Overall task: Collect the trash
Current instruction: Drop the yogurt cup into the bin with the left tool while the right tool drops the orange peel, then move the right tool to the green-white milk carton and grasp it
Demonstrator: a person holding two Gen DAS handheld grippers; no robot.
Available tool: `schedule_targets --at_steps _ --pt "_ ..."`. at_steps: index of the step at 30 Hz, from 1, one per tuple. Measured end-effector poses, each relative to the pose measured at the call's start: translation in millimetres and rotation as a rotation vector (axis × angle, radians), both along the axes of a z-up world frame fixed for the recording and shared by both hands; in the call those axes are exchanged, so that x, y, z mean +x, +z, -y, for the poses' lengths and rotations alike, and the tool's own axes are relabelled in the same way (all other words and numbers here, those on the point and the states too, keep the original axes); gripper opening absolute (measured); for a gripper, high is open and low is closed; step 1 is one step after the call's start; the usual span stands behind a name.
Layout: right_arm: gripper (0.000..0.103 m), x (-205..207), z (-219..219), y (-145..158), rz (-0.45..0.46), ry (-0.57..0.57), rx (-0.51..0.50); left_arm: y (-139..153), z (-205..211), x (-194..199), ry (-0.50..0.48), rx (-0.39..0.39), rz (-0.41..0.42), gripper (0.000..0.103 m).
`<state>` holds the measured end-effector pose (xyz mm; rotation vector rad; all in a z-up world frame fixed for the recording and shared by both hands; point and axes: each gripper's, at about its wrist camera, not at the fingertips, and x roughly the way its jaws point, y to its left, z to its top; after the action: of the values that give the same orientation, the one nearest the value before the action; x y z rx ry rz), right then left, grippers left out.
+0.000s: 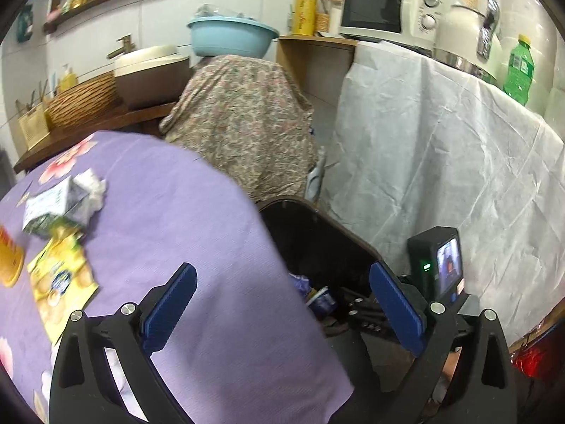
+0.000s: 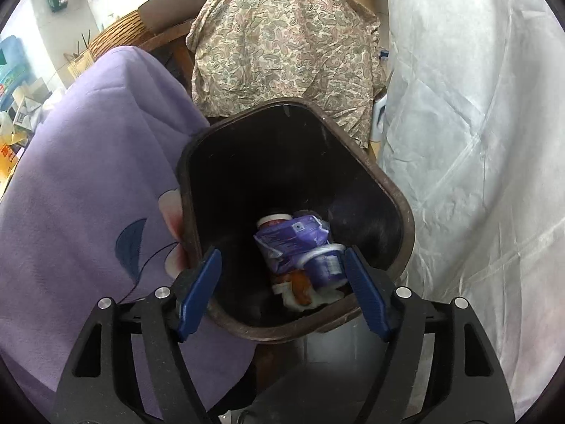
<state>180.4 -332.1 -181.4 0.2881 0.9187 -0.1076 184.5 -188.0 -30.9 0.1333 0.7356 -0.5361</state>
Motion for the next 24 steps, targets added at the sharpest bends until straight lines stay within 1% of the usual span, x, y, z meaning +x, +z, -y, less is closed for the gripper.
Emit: schedule_targets --at_steps 4,7,12,19,24 --pt "0.075 -9 -9 15 0.021 0.014 0.007 1 -30 -6 0.045 -0.011 0.001 0.097" --pt "0.076 -12 -16 29 0.043 0.026 0.003 0 -50 -10 0.083 0.002 0.013 0.097" --pt "0.078 -17 -31 52 0.077 0.063 -0.003 -3 -85 -13 0.148 0.016 0.000 0.097" --pt "0.078 -19 -68 89 0.143 0.163 -0.028 -4 -145 -26 0.250 0.017 -0.006 0.097" --pt "0.078 -15 -98 121 0.205 0.254 -0.042 -8 -176 -30 0.315 0.005 -0.016 0.097"
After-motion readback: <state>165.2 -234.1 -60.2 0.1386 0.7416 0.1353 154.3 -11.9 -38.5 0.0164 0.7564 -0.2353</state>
